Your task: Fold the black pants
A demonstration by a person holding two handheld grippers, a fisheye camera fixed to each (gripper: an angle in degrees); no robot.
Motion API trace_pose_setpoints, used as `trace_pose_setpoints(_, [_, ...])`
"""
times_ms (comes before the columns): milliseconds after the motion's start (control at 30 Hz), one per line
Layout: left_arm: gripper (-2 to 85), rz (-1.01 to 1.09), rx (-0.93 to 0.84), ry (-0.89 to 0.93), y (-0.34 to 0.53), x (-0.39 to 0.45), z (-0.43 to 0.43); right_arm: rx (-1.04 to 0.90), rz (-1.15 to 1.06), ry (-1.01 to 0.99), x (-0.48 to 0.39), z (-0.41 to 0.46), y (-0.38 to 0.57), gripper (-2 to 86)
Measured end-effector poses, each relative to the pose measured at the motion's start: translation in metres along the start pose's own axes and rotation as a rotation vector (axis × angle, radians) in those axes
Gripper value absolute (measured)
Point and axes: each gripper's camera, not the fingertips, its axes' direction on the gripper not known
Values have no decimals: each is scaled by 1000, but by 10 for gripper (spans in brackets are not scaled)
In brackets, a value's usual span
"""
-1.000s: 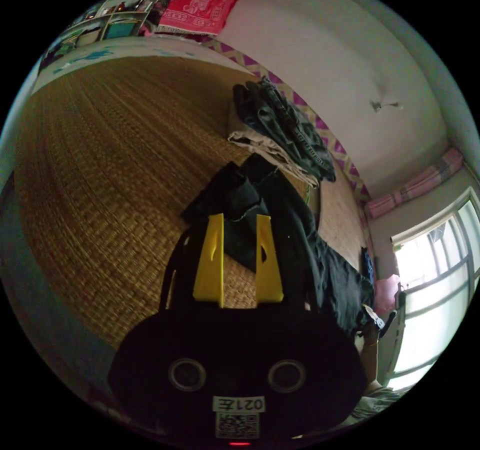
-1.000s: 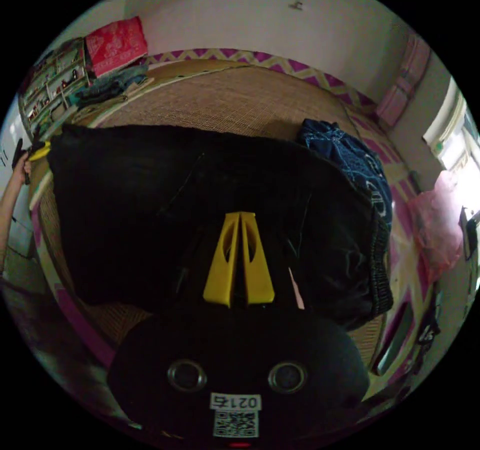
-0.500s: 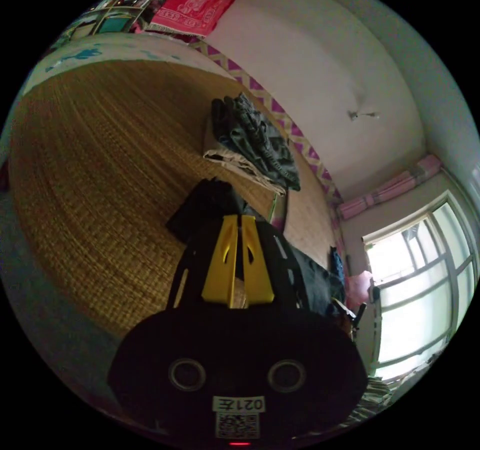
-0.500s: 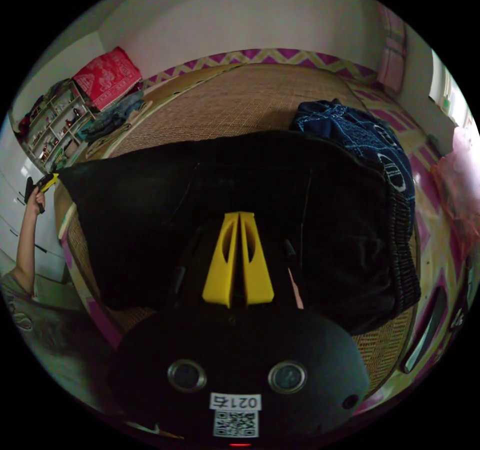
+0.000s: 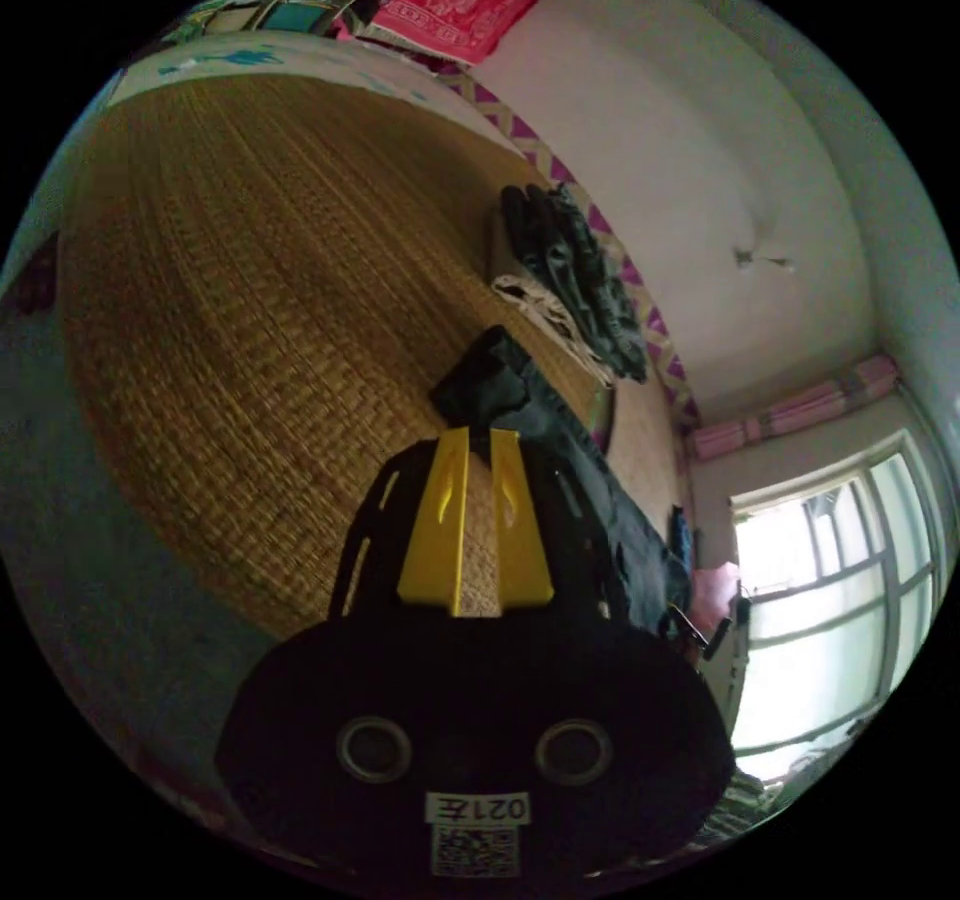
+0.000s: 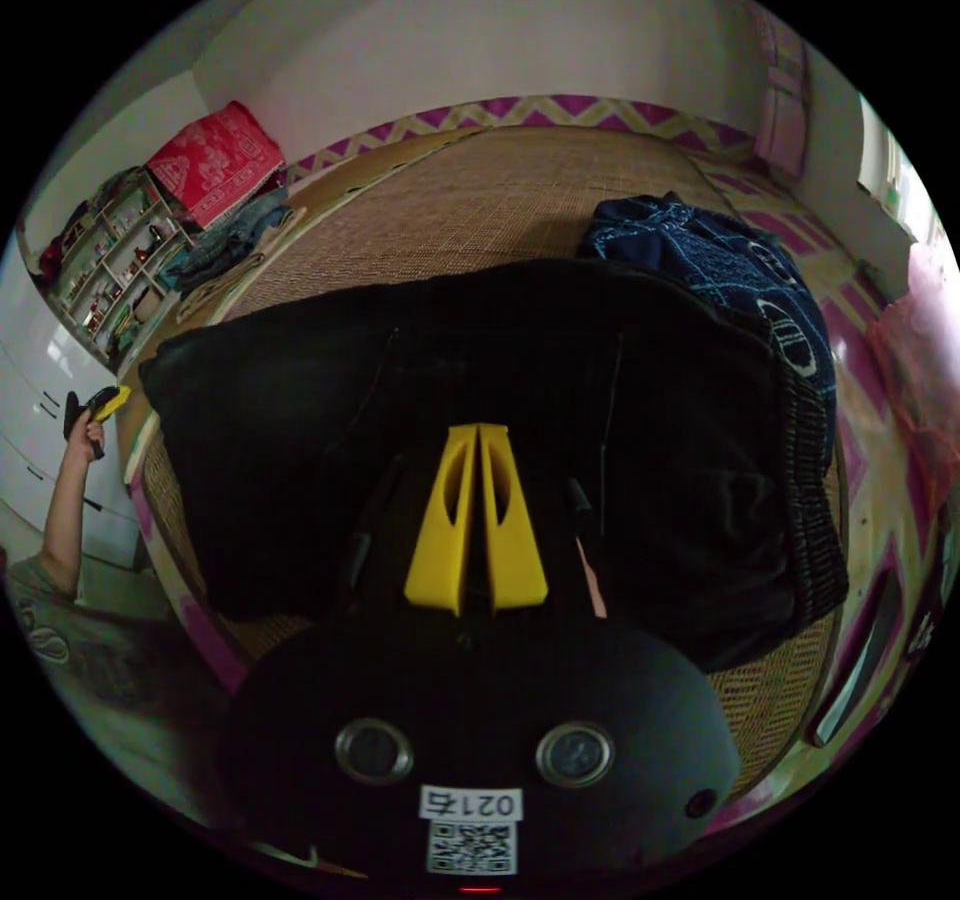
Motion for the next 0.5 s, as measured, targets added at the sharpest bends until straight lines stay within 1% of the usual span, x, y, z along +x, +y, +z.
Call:
trace_pose_setpoints(133, [108,-40,-69,58,27,-4,35,1,8,-14,9,-3,4,-10])
trace_pose_setpoints(367, [95,-95,-7,-23,46,-12,70,2,2,-4,18,-11,10,-9])
trace_pose_setpoints(500, [87,-116,23,-26,59,-19,92,3,-17,33,19,-19,14,-9])
